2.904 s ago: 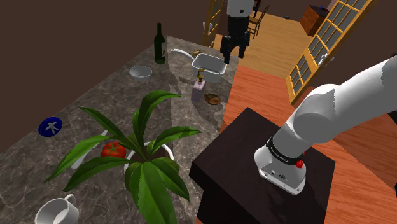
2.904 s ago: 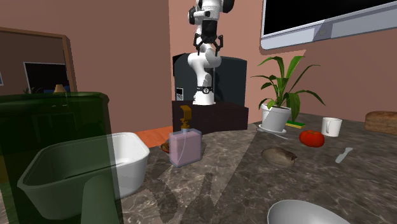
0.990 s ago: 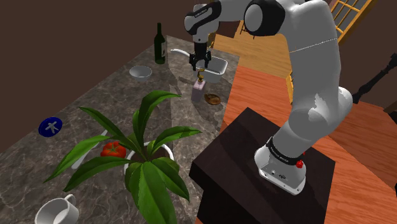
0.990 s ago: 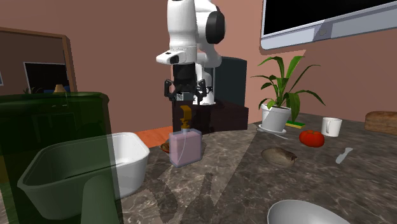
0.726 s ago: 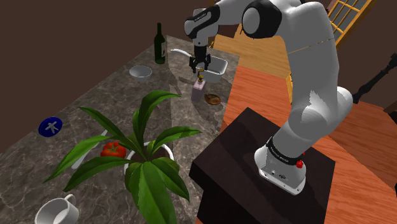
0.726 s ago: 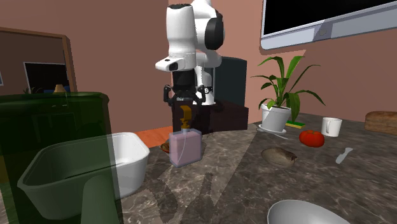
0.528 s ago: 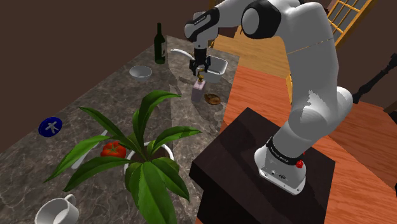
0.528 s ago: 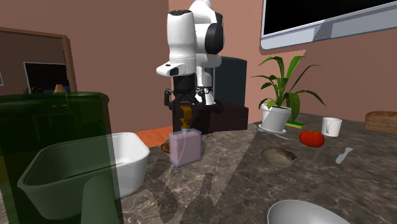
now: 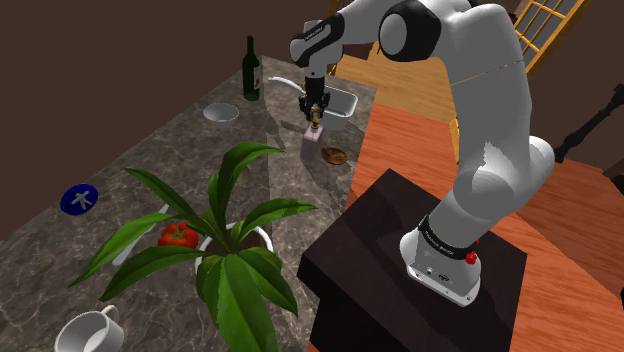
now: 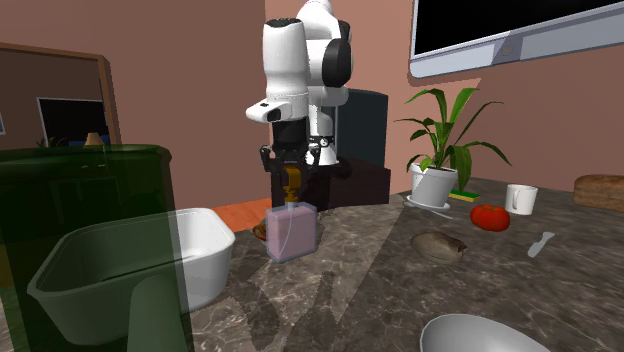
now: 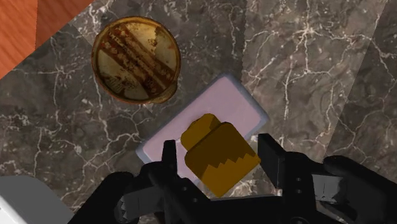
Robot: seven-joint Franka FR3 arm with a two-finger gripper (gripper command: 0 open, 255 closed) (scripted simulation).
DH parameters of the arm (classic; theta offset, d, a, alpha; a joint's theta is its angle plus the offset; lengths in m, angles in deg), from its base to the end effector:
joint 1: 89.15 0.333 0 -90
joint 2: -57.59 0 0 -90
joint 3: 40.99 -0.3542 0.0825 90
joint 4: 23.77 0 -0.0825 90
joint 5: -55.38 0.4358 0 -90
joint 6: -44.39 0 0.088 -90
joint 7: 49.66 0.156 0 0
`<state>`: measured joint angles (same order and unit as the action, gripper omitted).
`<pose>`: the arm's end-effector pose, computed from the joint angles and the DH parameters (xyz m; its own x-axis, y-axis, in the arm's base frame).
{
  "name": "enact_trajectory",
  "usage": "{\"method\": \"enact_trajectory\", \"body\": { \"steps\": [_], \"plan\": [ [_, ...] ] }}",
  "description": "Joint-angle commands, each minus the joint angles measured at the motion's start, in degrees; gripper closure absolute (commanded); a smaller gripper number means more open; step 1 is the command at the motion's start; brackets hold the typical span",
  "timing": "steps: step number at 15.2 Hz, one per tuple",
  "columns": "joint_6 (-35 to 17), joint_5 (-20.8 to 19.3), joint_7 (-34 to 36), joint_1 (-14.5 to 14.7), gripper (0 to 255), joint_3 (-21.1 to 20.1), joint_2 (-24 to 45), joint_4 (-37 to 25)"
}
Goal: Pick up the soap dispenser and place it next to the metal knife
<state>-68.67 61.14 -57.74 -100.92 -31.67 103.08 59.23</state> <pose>0.7065 -0.2452 0.1474 0.9372 -0.2351 -0.2575 -0.2432 -0.9700 0.0003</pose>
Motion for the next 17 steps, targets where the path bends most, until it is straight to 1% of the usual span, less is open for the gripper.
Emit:
{"method": "enact_trajectory", "body": {
  "steps": [1,9,17],
  "plan": [
    [0.00,0.00,0.00,0.00,255,0.00,0.00,0.00],
    [-0.01,0.00,0.00,0.00,255,0.00,0.00,0.00],
    [3.91,-0.46,0.13,0.23,255,0.37,-3.63,-0.30]
  ]
}}
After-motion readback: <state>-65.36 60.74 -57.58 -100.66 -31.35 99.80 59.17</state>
